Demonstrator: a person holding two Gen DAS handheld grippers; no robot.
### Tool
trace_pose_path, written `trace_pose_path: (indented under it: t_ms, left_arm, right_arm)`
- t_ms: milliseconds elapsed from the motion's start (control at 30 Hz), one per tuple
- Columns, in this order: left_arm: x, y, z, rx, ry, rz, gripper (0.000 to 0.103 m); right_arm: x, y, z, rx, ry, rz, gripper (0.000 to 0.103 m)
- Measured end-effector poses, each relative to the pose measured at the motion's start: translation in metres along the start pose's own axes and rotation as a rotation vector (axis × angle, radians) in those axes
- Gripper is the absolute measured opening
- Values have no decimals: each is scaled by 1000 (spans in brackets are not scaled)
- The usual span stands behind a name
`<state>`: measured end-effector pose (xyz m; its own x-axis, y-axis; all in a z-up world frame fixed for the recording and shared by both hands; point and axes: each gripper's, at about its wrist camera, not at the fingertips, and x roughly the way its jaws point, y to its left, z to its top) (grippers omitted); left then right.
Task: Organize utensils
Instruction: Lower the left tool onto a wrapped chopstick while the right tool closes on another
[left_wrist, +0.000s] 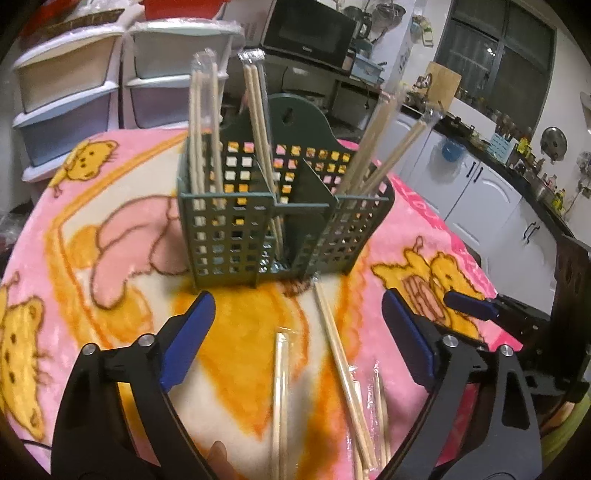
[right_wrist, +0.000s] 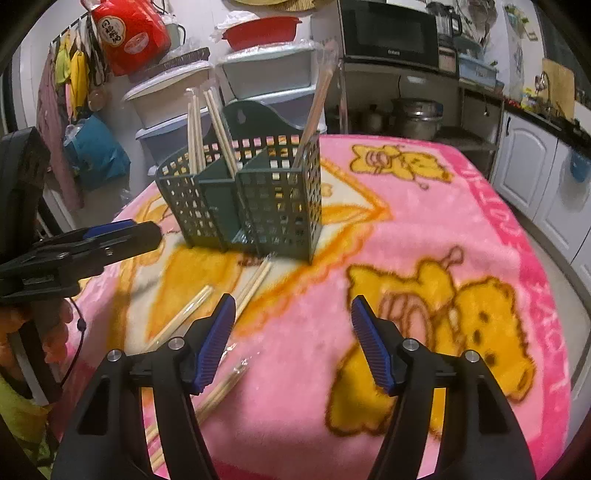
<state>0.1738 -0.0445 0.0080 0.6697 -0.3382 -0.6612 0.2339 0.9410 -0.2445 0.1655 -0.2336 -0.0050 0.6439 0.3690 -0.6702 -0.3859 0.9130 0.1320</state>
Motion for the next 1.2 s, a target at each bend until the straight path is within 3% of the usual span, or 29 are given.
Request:
trace_pose_path:
  t_ms: [267,633,1200]
  left_arm:
    - [22,-8,-2,13,59,-15,65]
    - [52,-13,1,11,139,-33,51]
    - [92,-20,3,-1,238,-51,45]
  right_arm:
    - [13,3,-12,10,63,47,56]
    - [28,9,-27,21,129,103,47]
    - [46,11,-30,50,174,149,33]
